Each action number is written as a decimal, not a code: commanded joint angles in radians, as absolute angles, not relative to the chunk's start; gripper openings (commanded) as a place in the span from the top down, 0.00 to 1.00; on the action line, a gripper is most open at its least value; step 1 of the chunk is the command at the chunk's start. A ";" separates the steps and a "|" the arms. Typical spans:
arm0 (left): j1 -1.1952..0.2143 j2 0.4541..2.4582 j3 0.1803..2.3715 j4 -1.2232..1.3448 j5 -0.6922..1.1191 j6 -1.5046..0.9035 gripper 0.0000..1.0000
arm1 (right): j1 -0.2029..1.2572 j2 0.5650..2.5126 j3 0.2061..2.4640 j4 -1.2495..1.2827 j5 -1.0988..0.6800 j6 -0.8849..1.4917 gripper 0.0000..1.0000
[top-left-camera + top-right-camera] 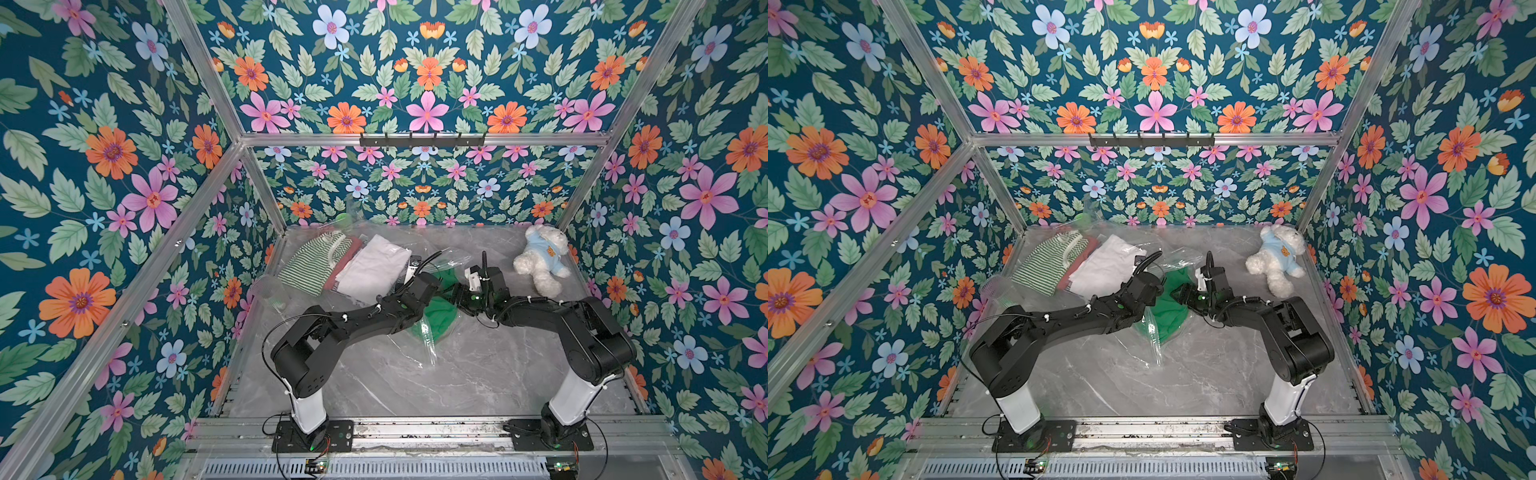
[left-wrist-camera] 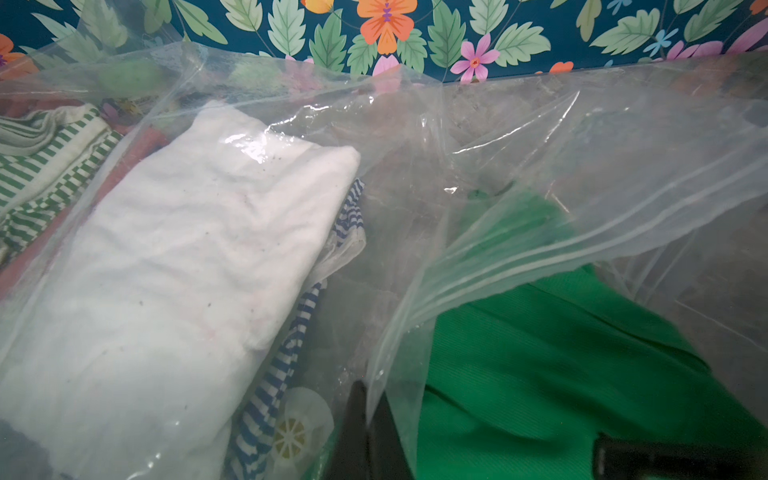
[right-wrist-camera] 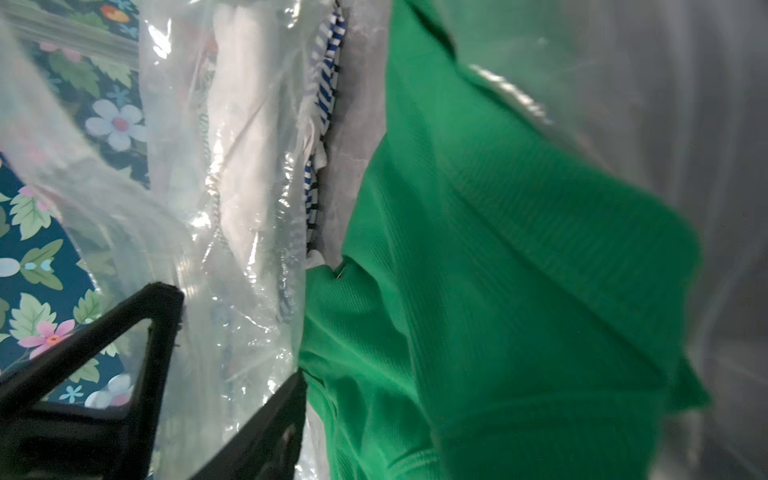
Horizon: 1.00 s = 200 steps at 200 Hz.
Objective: Take the tank top out of the vacuum bag
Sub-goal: Take out the tank top from the vacuum bag.
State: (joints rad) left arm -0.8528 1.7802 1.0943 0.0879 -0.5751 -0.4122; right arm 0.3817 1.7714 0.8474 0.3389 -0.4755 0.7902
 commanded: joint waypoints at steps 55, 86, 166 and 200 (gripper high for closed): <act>-0.850 1.772 1.084 0.103 -0.587 -0.421 1.00 | 0.409 1.809 0.879 0.308 -0.456 0.812 0.25; -0.849 1.777 1.086 0.109 -0.582 -0.420 1.00 | 0.407 1.742 0.794 0.291 -0.407 0.852 0.20; -0.756 1.840 1.053 0.085 -0.366 -0.565 1.00 | 0.417 1.878 0.839 0.423 -0.540 0.954 0.25; -0.739 1.868 1.005 0.121 -0.272 -0.625 1.00 | 0.422 1.846 0.861 0.389 -0.523 0.926 0.26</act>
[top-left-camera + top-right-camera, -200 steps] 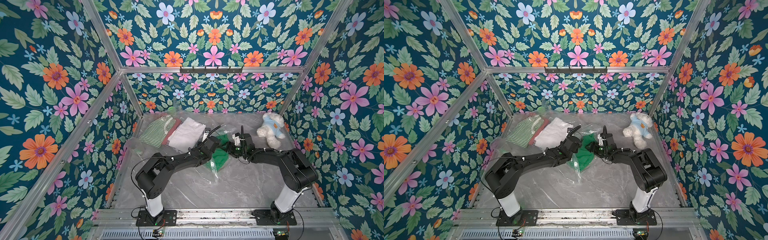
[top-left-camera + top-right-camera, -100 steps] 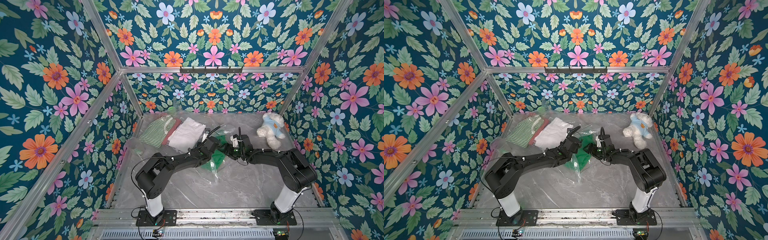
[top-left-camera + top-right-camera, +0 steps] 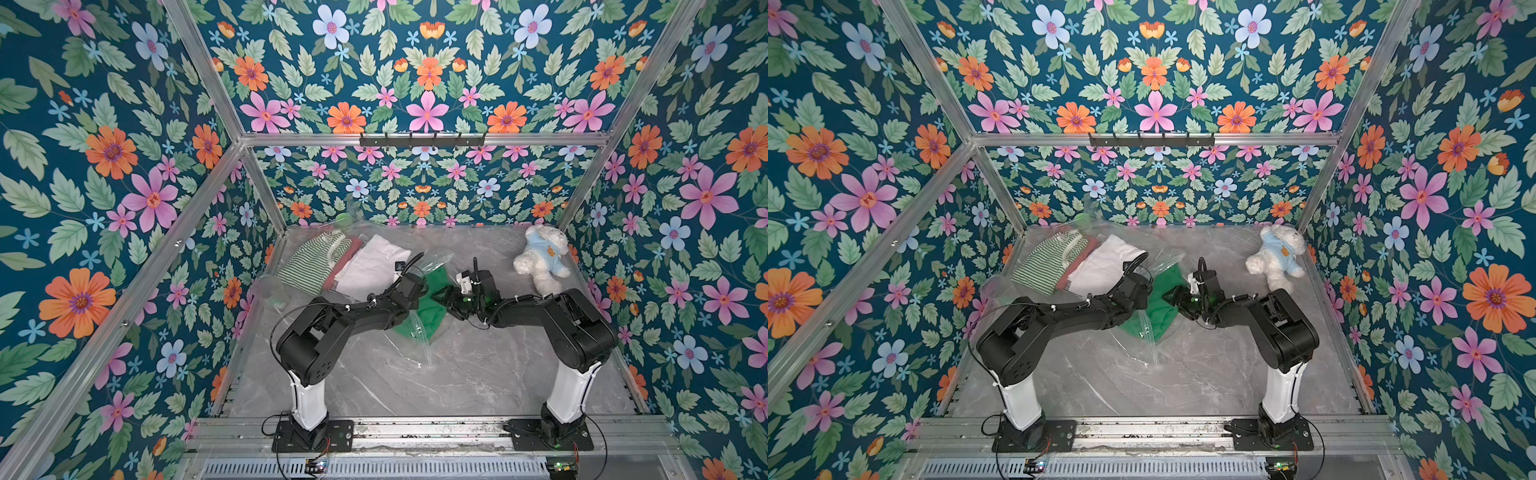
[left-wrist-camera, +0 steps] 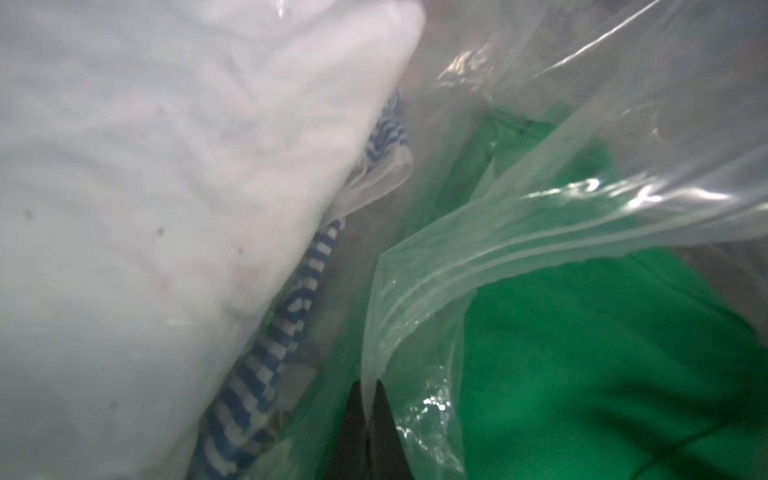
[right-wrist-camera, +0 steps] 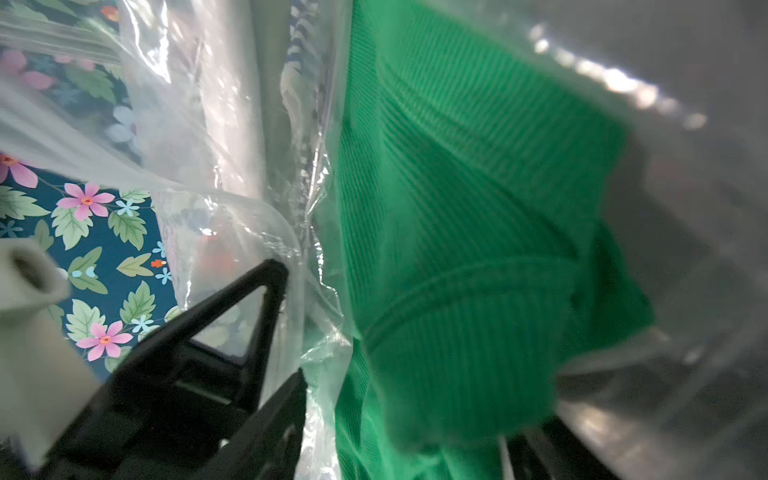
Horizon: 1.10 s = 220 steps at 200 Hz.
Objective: Take the tank top out of the vacuum bag
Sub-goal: Take out the tank top from the vacuum bag.
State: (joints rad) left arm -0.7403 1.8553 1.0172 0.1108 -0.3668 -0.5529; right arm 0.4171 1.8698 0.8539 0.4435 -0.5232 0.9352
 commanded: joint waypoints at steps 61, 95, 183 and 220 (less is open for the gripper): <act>-0.736 1.893 1.015 0.116 -0.250 -0.629 1.00 | 0.444 1.787 0.870 0.380 -0.552 0.882 0.29; -0.733 1.890 1.011 0.118 -0.249 -0.630 1.00 | 0.449 1.841 0.884 0.376 -0.547 0.907 0.28; -0.730 1.886 0.993 0.146 -0.239 -0.640 1.00 | 0.451 1.971 0.967 0.373 -0.592 0.936 0.26; -0.728 1.877 0.983 0.156 -0.241 -0.640 1.00 | 0.451 2.043 1.061 0.341 -0.578 0.931 0.31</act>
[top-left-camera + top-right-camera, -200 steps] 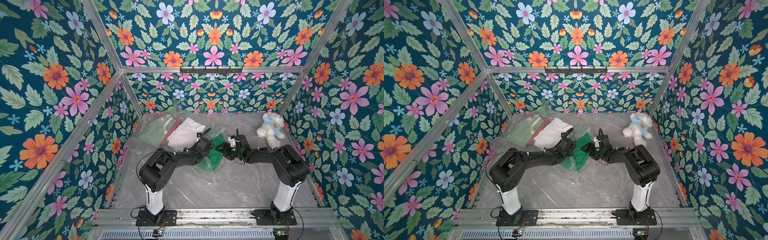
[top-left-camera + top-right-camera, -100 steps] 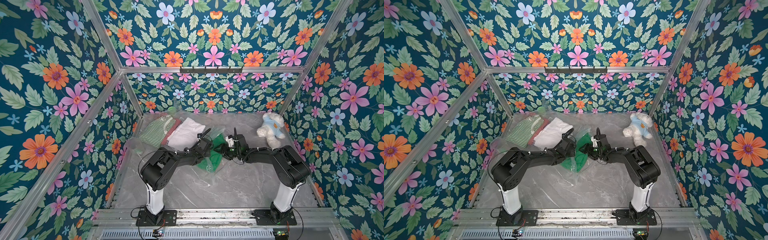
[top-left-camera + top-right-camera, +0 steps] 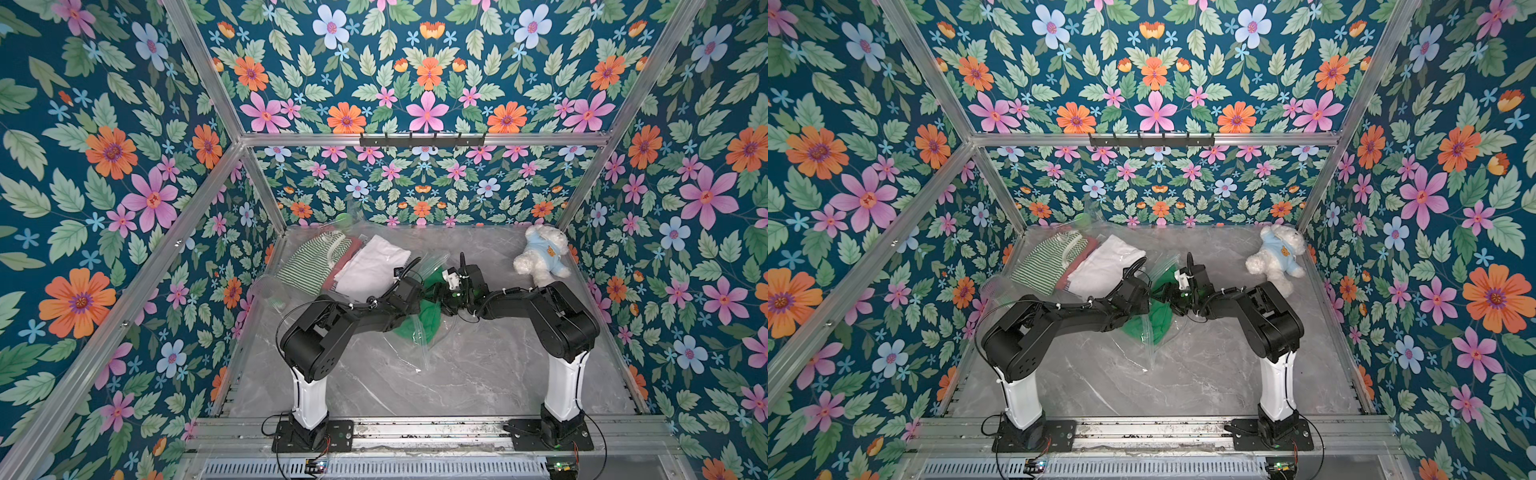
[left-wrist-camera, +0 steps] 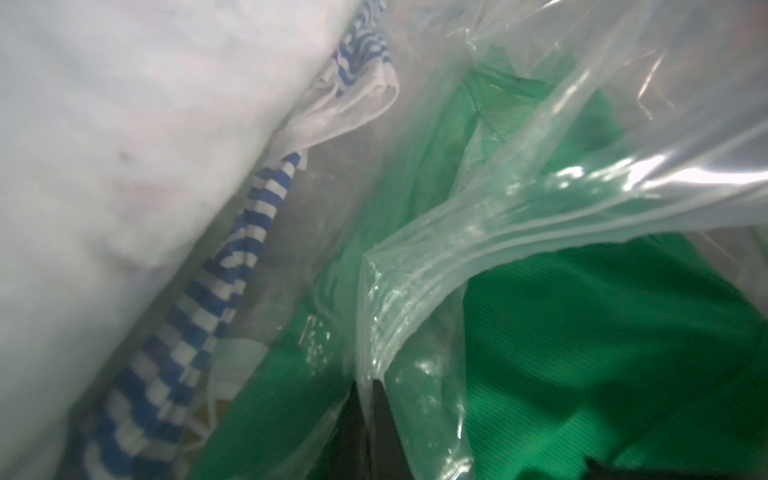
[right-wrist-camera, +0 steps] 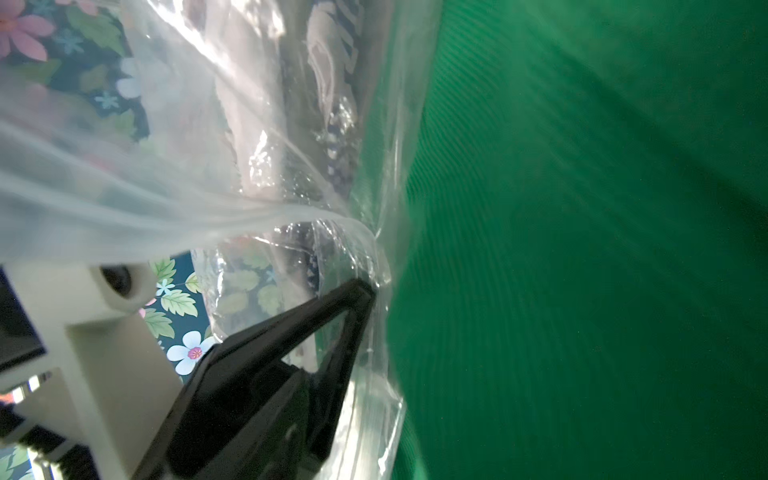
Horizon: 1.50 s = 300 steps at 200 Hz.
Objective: Take the tank top out of the vacuum bag
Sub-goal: Take out the tank top from the vacuum bag.
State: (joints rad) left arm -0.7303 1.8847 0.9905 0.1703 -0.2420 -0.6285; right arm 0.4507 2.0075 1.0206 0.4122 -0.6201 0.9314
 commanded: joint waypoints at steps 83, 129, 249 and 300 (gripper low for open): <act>-0.728 1.793 0.955 0.147 -0.419 -0.616 1.00 | 0.451 1.878 1.005 0.204 -0.459 0.809 1.00; -0.722 1.826 1.023 0.083 -0.498 -0.580 1.00 | 0.445 1.649 0.886 0.080 -0.369 0.749 1.00; -0.672 1.815 1.003 0.064 -0.520 -0.581 1.00 | 0.087 1.229 0.569 -0.120 -0.346 0.780 1.00; -0.618 1.763 0.953 0.065 -0.526 -0.584 1.00 | -0.073 1.263 0.496 -0.115 -0.382 0.787 1.00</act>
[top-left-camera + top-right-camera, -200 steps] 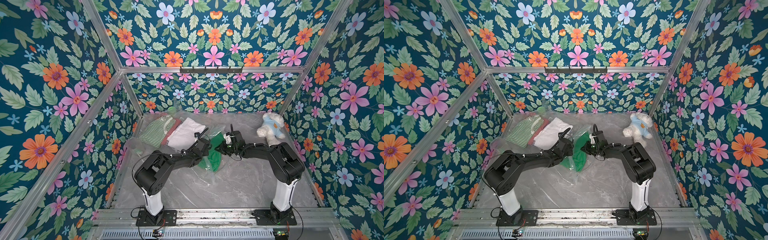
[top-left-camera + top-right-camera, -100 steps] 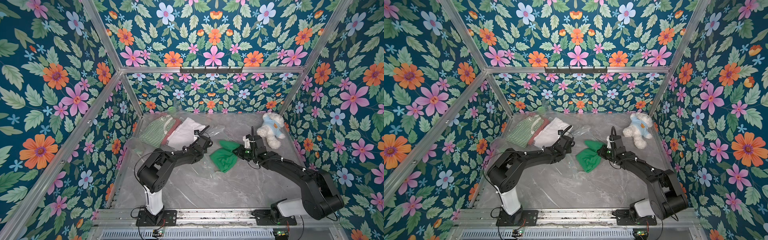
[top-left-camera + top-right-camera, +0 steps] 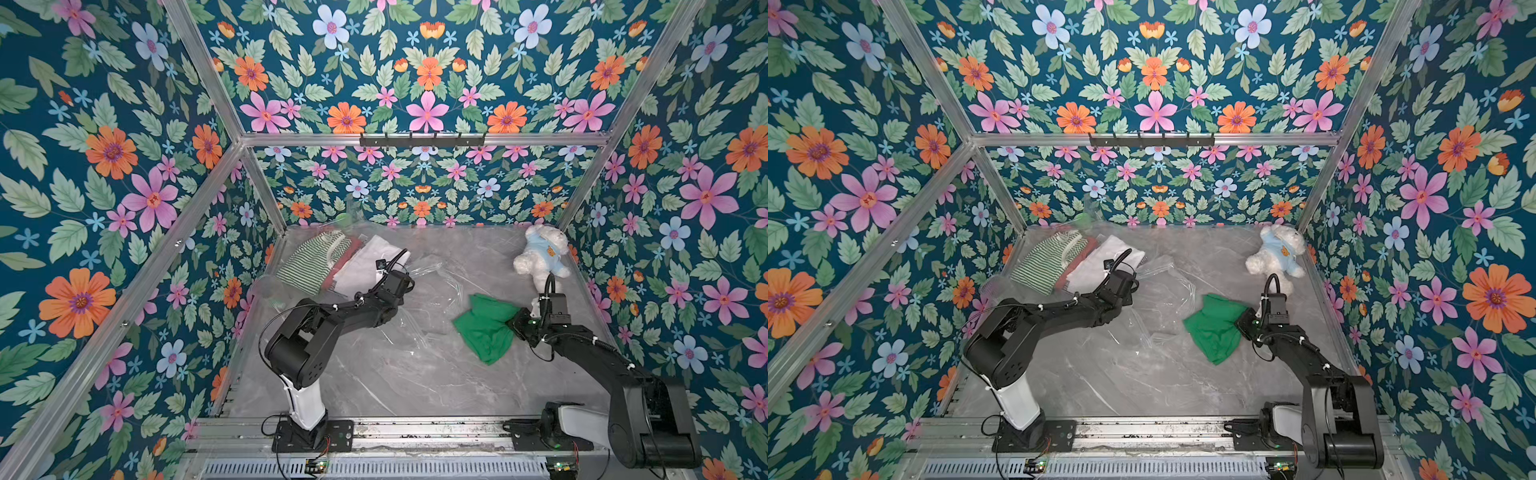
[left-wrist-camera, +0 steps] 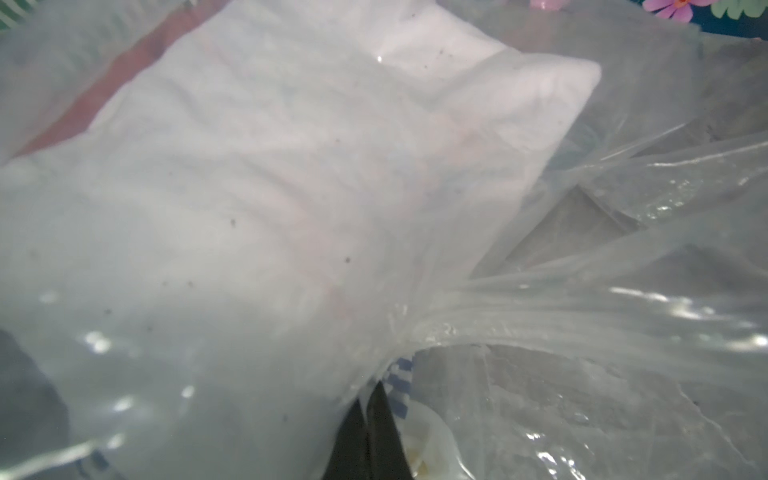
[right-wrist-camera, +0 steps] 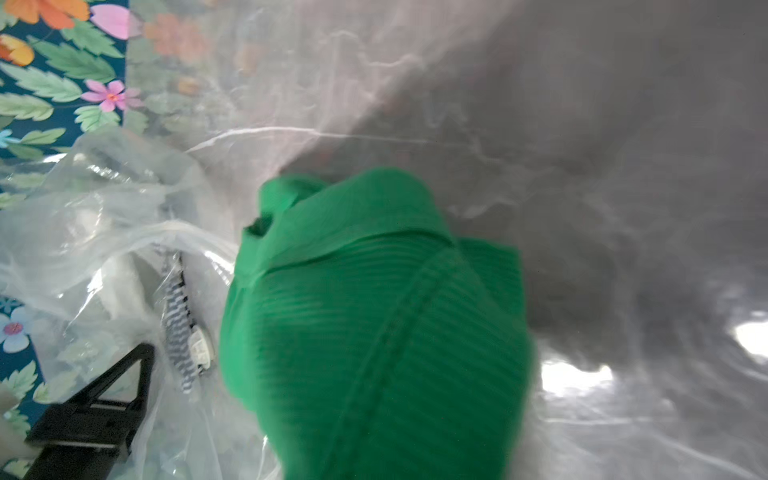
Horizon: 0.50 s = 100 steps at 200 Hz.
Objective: Take the tank top out of the vacuum bag
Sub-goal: Take out the tank top from the vacuum bag.
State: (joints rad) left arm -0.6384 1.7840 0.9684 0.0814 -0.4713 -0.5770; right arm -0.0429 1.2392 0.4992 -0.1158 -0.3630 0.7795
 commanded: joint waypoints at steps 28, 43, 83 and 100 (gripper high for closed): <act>-0.599 1.743 0.935 0.066 -0.530 -0.584 1.00 | -0.077 1.284 0.502 -0.110 -0.390 0.788 1.00; -0.597 1.737 0.930 0.067 -0.526 -0.584 1.00 | -0.076 1.270 0.513 -0.143 -0.368 0.776 0.75; -0.598 1.732 0.931 0.078 -0.507 -0.576 1.00 | -0.077 1.080 0.546 -0.347 -0.166 0.736 0.00; -0.601 1.729 0.931 0.094 -0.495 -0.566 1.00 | -0.077 0.986 0.559 -0.415 -0.095 0.730 0.00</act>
State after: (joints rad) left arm -0.6003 1.7367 0.9283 0.0742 -0.4702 -0.5762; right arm -0.0761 1.0813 0.5423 -0.2703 -0.2508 0.7521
